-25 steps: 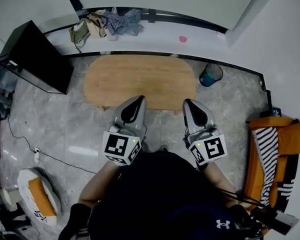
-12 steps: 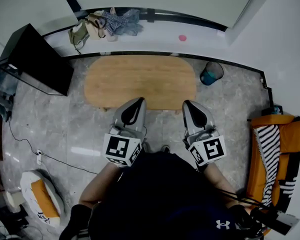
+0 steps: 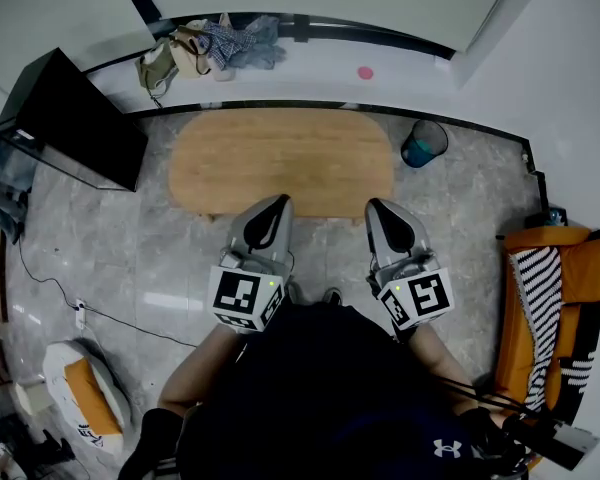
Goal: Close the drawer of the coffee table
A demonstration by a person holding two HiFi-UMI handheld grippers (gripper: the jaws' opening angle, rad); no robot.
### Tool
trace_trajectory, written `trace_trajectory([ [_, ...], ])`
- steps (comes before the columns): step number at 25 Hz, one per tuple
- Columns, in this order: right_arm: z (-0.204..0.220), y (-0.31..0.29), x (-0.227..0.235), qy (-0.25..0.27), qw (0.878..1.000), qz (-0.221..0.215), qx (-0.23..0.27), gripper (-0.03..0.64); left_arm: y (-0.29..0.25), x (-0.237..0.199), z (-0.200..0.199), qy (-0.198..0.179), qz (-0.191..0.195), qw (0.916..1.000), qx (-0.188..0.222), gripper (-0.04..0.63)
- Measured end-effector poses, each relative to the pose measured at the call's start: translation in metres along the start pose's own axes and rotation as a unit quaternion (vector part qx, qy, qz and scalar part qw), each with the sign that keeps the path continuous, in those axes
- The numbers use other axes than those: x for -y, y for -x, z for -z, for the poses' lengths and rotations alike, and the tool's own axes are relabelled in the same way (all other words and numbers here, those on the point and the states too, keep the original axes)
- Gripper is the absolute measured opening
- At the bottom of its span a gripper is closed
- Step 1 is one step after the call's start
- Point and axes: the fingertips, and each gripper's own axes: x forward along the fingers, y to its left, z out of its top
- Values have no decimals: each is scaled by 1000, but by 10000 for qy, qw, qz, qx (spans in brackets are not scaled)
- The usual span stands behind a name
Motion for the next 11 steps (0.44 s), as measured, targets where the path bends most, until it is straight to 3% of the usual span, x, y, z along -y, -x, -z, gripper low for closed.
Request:
trace_trajectory([
  [11,7,-3,0,-116,9999,12,-110,0,-1,-6,6,77,-5,9999,-98,2],
])
